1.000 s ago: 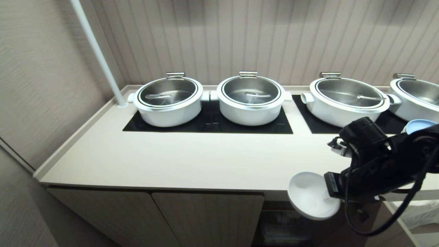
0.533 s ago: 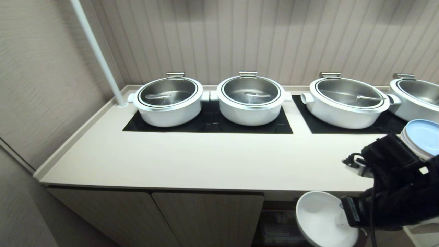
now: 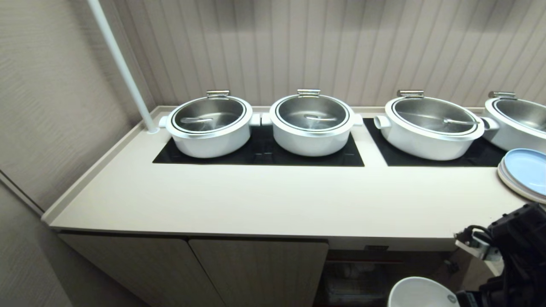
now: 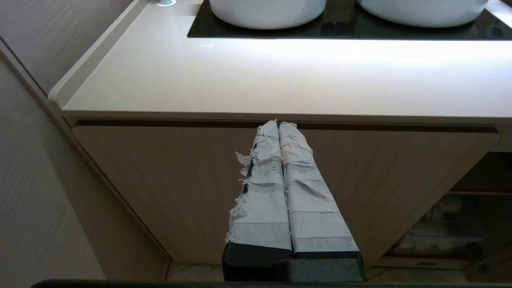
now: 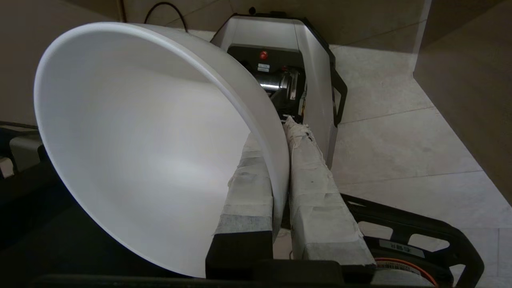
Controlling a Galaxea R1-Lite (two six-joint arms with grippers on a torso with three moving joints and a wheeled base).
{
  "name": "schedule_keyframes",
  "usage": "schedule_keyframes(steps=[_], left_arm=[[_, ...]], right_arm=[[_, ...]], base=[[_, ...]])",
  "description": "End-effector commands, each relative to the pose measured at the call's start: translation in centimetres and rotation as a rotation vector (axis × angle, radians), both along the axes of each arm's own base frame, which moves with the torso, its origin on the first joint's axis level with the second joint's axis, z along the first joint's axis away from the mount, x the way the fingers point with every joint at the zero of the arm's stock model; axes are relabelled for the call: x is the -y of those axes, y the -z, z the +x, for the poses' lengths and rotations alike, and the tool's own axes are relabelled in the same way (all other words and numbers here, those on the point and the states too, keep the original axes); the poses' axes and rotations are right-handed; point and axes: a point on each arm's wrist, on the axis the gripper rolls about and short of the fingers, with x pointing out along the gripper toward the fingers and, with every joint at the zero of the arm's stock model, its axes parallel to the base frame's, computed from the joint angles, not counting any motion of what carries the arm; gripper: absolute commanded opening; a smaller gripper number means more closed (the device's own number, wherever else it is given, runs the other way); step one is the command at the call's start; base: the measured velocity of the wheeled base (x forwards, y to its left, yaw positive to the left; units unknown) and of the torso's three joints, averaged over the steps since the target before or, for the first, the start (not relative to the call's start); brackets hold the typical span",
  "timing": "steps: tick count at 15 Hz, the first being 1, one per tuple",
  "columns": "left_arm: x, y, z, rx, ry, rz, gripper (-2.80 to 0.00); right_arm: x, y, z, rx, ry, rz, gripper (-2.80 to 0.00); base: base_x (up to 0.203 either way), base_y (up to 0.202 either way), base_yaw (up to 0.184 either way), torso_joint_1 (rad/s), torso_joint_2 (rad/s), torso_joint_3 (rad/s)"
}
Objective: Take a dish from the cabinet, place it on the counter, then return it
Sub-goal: Put it back into the cabinet
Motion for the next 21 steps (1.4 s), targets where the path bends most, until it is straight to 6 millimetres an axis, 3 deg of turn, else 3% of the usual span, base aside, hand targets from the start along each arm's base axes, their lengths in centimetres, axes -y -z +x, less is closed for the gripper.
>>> schedule_keyframes(steps=[1,8,21], left_arm=[[0.0,0.0,0.0,0.002,0.0,0.0,-2.8],[0.0,0.0,0.0,0.001,0.0,0.0,-2.8],[0.0,0.0,0.0,0.001,0.0,0.0,-2.8]], right_arm=[[0.2,0.3,-1.0,-0.005,-0.014,0.002,-2.8],[0.1,1.3,-3.6,-0.042,-0.066,0.01,-2.8],[-0.1,1.2,-3.6,-0.037,-0.079,0.015,-2.8]], base=[[0.0,0.0,0.0,0.0,0.0,0.0],[0.0,0.0,0.0,0.0,0.0,0.0],[0.0,0.0,0.0,0.0,0.0,0.0]])
